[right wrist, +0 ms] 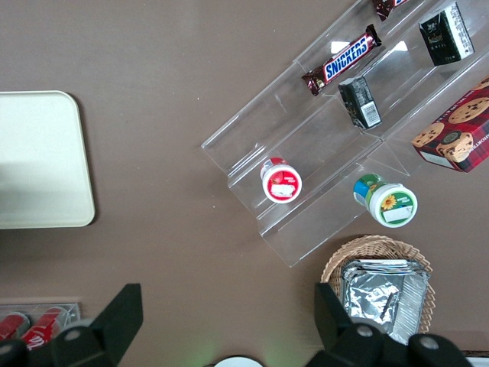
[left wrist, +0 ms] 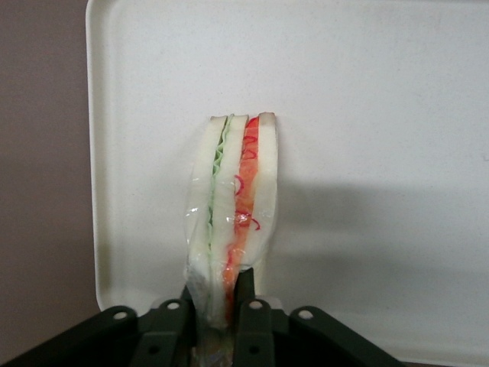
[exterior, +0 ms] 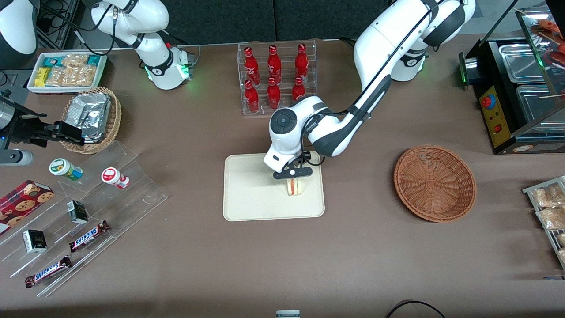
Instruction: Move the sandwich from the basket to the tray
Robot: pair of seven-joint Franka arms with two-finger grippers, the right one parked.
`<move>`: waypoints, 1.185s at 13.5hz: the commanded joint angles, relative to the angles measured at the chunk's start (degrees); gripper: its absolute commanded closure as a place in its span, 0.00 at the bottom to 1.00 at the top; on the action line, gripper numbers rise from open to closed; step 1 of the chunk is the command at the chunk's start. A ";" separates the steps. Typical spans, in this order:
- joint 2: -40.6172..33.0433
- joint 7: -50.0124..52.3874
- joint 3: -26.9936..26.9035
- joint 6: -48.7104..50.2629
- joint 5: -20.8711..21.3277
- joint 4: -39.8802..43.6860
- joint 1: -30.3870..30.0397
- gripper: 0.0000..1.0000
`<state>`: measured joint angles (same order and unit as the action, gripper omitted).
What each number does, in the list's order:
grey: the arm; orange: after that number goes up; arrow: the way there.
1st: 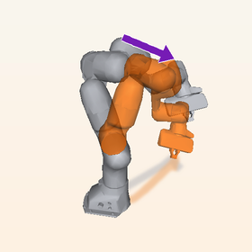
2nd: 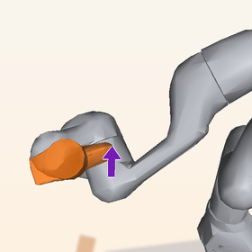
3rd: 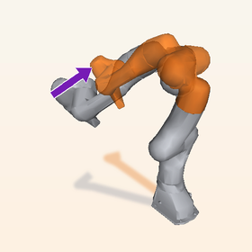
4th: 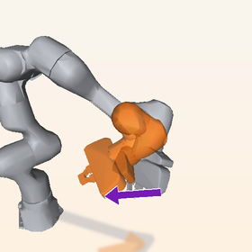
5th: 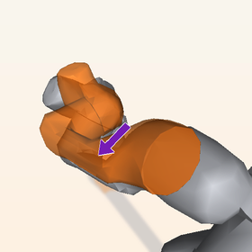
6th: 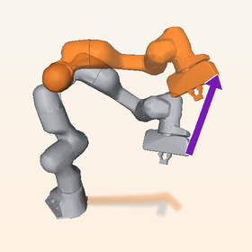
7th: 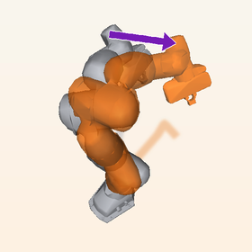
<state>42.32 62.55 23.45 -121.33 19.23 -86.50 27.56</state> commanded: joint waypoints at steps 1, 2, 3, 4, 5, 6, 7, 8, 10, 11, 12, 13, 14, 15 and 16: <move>-0.30 1.00 -0.16 0.47 1.25 1.16 0.39 0.00; -1.18 1.08 -0.16 1.61 1.16 1.16 0.30 0.00; -2.58 1.08 -0.16 4.06 0.73 1.95 0.22 0.00; -4.25 1.26 -0.16 5.74 0.29 2.82 0.13 0.00; -6.35 1.69 -0.16 7.84 0.20 3.27 0.13 0.00; -8.81 1.96 -0.16 10.12 0.28 3.27 0.13 0.00; -11.36 2.48 -0.25 11.89 0.28 3.27 -0.22 0.00; -14.60 3.97 -0.16 14.17 0.20 3.27 -1.53 0.00; -20.59 4.69 -0.07 20.83 -0.24 3.27 -2.94 0.00; -23.05 4.16 -0.16 23.83 -1.29 3.27 -3.99 0.00; -24.99 3.98 -0.16 25.51 -1.73 3.19 -5.66 0.00; -26.92 3.90 0.01 27.18 -2.26 3.18 -7.76 0.00; -28.77 3.11 -0.07 28.76 -3.05 3.18 -9.09 0.00; -30.53 0.58 -0.07 30.52 -3.58 3.18 -10.67 0.00; -31.85 -2.49 -0.07 32.10 -4.63 3.18 -12.42 0.00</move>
<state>14.06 63.81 23.27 -91.16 16.79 -81.23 18.13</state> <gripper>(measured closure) 0.000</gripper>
